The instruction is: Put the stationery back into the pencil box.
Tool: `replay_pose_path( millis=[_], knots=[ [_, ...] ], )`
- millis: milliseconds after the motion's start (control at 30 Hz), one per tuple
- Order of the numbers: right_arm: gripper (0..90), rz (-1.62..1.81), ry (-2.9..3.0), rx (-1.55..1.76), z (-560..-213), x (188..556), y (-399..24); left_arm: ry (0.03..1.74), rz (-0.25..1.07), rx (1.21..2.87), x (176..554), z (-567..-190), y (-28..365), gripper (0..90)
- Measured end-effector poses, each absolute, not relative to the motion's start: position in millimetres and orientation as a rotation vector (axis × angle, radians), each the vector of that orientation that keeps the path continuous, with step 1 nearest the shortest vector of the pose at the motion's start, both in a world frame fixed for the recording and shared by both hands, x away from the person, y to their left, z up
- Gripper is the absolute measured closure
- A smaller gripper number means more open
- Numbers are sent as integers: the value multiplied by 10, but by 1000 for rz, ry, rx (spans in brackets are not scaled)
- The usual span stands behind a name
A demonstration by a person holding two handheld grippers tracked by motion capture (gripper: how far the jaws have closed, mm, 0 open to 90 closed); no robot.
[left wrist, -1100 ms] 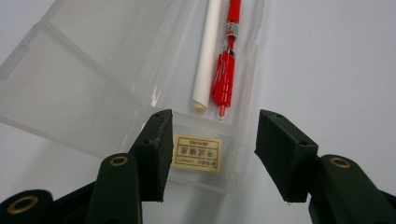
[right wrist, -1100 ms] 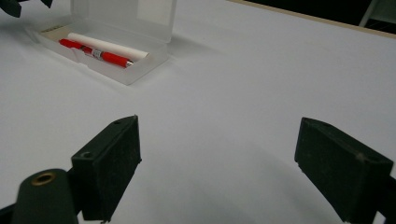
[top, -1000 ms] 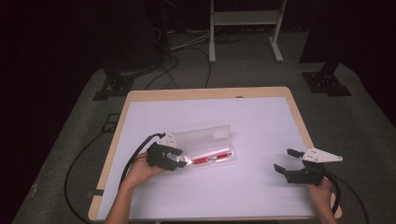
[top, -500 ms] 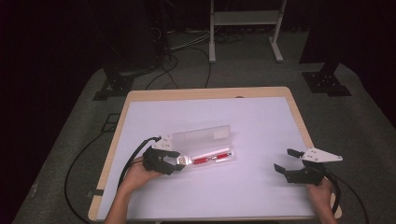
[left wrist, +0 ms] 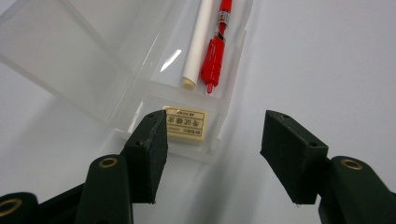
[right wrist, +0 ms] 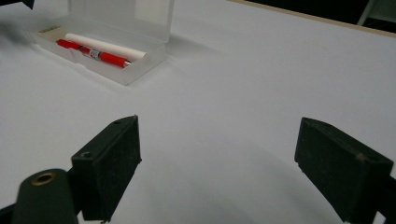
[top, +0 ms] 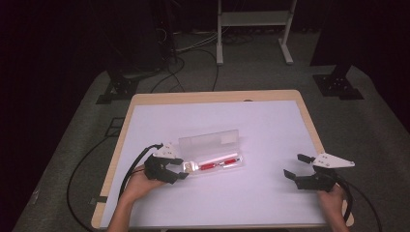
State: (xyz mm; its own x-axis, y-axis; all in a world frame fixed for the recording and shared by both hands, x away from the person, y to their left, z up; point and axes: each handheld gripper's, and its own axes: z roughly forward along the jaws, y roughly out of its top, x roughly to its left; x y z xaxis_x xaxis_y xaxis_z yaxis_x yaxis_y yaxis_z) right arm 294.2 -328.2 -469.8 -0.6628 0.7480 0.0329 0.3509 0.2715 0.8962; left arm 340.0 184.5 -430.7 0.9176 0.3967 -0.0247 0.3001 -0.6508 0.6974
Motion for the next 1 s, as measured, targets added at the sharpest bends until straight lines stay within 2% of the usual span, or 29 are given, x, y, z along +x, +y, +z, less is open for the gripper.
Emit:
replay_pose_path(
  millis=[1000],
  knots=[
    [136, 1346, 2158, 1001, -4701, 2940, -3272, 520, 195, 2293, 3204, -4342, 2007, 356]
  ],
)
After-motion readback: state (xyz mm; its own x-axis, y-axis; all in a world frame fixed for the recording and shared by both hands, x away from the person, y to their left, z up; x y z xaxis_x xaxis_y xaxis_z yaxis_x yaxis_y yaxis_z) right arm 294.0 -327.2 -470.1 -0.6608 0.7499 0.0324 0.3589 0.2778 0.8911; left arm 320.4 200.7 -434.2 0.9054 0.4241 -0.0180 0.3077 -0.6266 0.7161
